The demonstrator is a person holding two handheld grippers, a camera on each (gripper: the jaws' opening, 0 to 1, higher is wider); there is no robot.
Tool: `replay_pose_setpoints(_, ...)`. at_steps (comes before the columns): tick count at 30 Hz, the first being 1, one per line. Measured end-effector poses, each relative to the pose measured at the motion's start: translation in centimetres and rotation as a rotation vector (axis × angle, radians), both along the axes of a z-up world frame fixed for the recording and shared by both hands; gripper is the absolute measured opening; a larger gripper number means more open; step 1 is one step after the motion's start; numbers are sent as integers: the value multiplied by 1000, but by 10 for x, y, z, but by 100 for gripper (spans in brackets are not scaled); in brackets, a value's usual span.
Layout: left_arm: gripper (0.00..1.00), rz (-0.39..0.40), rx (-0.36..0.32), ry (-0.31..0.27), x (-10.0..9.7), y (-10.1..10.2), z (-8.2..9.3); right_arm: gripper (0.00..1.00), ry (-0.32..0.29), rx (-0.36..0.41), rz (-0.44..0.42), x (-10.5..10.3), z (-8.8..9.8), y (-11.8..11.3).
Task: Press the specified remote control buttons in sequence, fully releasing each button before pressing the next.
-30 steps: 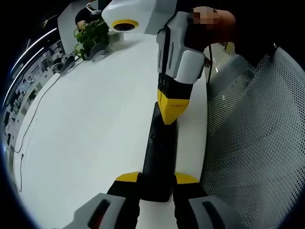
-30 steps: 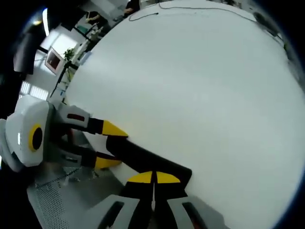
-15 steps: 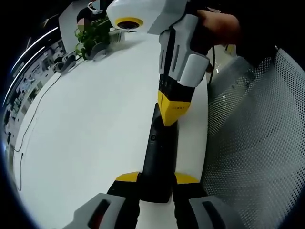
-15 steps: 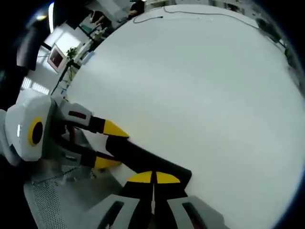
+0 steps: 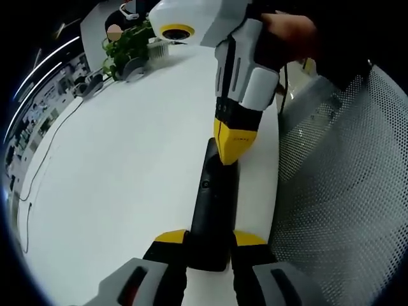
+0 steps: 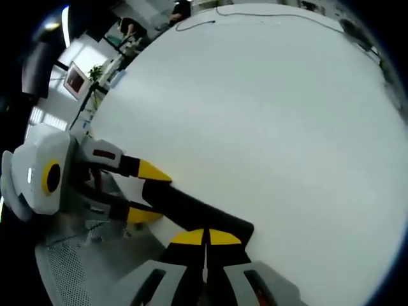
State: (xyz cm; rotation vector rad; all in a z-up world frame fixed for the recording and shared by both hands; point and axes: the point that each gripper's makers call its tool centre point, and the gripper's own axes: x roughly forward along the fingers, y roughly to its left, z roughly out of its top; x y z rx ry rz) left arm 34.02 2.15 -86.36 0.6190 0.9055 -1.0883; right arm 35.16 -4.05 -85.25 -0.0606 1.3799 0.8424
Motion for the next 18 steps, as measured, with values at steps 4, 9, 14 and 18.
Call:
replay_pose_setpoints(4,26,-4,5,0,0,0,0,0,-16,15,-10,3,2,3)
replay_pose_setpoints(9,26,-7,12,1,0,0,0,0,-30,17,6,4,1,8)
replay_pose_setpoints(14,26,-6,16,3,1,0,-1,0,-42,6,31,2,-1,9)
replay_pose_setpoints(18,26,-7,17,5,0,0,-1,0,-52,8,44,1,-1,9)
